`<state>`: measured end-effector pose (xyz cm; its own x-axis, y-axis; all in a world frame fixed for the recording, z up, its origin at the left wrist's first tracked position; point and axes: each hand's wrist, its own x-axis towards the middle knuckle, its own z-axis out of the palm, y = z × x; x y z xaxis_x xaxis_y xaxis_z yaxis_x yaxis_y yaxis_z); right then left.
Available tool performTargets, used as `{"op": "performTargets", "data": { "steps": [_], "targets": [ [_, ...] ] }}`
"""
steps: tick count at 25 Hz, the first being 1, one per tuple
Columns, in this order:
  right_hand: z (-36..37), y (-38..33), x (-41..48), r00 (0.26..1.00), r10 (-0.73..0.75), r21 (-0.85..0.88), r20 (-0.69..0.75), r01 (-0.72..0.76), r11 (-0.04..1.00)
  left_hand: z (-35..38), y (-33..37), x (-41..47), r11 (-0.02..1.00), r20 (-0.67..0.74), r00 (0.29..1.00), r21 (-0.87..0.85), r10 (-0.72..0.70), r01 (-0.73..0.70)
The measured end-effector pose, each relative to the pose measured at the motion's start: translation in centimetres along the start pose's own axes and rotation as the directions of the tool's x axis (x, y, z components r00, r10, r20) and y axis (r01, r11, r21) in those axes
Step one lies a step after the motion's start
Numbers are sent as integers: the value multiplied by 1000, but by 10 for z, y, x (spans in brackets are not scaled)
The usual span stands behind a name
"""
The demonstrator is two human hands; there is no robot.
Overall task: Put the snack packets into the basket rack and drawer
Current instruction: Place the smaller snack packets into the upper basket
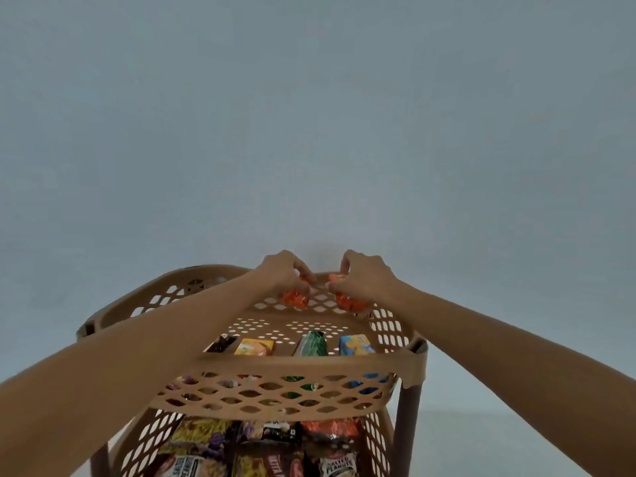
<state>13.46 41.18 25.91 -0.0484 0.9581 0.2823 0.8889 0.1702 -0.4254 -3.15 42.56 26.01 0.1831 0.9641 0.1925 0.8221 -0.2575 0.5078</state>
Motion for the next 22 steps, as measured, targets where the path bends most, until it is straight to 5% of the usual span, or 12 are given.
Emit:
{"op": "performTargets", "data": {
  "steps": [7,12,17,22],
  "targets": [
    [51,19,56,969,64,-173,237,-23,985,36,-43,36,985,235,960,122,-150,124],
    [66,26,60,952,116,-309,283,-25,951,44,-33,36,963,290,925,-42,-245,268],
    [49,20,47,994,-21,-365,109,60,929,24,-23,23,941,215,944,-179,-249,289],
    [14,7,9,943,-264,-181,-201,229,956,-18,-16,-14,947,-56,998,-322,-42,22]
  ]
}}
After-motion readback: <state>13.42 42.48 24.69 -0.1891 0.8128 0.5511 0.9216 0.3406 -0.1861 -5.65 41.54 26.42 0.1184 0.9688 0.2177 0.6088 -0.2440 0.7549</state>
